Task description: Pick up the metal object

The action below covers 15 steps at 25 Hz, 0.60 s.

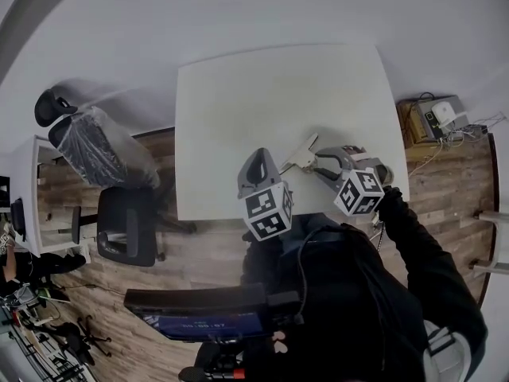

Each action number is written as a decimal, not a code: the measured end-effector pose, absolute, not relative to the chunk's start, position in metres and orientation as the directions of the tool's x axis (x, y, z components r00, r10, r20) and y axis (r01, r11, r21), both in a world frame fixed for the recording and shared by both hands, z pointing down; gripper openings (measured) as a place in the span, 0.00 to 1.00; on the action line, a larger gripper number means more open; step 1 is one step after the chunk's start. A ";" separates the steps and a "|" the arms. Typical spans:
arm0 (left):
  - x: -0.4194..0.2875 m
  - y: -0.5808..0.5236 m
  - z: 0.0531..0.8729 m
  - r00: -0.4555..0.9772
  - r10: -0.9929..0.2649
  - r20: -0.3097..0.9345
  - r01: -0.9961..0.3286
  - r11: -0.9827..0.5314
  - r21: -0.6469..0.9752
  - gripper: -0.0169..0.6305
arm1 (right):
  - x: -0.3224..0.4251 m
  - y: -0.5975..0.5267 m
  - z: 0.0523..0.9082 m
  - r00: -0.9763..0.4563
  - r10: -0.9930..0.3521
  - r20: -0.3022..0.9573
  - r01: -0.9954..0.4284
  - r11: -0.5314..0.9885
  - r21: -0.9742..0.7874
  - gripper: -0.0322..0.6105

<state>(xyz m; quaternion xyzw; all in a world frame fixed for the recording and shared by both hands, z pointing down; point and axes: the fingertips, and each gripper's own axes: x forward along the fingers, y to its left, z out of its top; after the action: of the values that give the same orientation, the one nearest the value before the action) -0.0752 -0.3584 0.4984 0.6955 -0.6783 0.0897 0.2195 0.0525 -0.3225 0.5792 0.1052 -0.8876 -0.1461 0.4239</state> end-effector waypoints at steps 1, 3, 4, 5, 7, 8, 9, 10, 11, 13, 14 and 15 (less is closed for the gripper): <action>-0.077 -0.360 0.497 0.069 -0.904 0.422 -0.983 0.012 0.184 0.03 | 0.050 -0.322 0.582 -0.607 -0.304 0.734 -0.042 0.935 0.352 0.25; -0.082 -0.363 0.496 0.078 -0.903 0.423 -0.982 0.003 0.187 0.03 | 0.046 -0.321 0.589 -0.580 -0.291 0.761 0.005 0.933 0.361 0.25; -0.084 -0.364 0.495 0.082 -0.902 0.425 -0.982 0.000 0.190 0.03 | 0.044 -0.321 0.592 -0.566 -0.286 0.773 0.029 0.930 0.365 0.25; -0.086 -0.366 0.495 0.086 -0.901 0.426 -0.981 -0.003 0.192 0.03 | 0.043 -0.320 0.596 -0.552 -0.282 0.785 0.051 0.928 0.369 0.26; -0.090 -0.369 0.497 0.094 -0.898 0.430 -0.981 -0.010 0.194 0.03 | 0.039 -0.321 0.601 -0.530 -0.275 0.802 0.085 0.924 0.373 0.26; -0.091 -0.372 0.497 0.097 -0.897 0.431 -0.981 -0.013 0.194 0.03 | 0.037 -0.322 0.604 -0.520 -0.271 0.810 0.099 0.923 0.372 0.26; -0.092 -0.374 0.498 0.100 -0.897 0.431 -0.981 -0.016 0.194 0.03 | 0.036 -0.324 0.607 -0.511 -0.267 0.817 0.112 0.922 0.371 0.26; -0.093 -0.377 0.499 0.102 -0.896 0.432 -0.981 -0.018 0.195 0.03 | 0.035 -0.325 0.609 -0.502 -0.261 0.825 0.124 0.922 0.367 0.26; -0.094 -0.378 0.500 0.106 -0.895 0.434 -0.980 -0.021 0.196 0.03 | 0.034 -0.325 0.612 -0.493 -0.255 0.832 0.135 0.922 0.362 0.26; -0.096 -0.380 0.505 0.114 -0.891 0.440 -0.979 -0.026 0.201 0.03 | 0.033 -0.325 0.618 -0.475 -0.245 0.845 0.156 0.922 0.356 0.26; -0.098 -0.381 0.507 0.118 -0.889 0.443 -0.978 -0.028 0.205 0.03 | 0.032 -0.325 0.621 -0.467 -0.243 0.850 0.166 0.920 0.354 0.26; -0.099 -0.381 0.509 0.121 -0.887 0.445 -0.978 -0.029 0.208 0.03 | 0.031 -0.324 0.623 -0.459 -0.242 0.855 0.175 0.919 0.354 0.26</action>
<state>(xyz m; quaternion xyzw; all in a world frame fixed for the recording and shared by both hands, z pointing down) -0.0990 -0.3813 0.5094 0.7108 -0.6560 0.0960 0.2352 0.0310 -0.3245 0.6235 0.0203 -0.8301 -0.2005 0.5199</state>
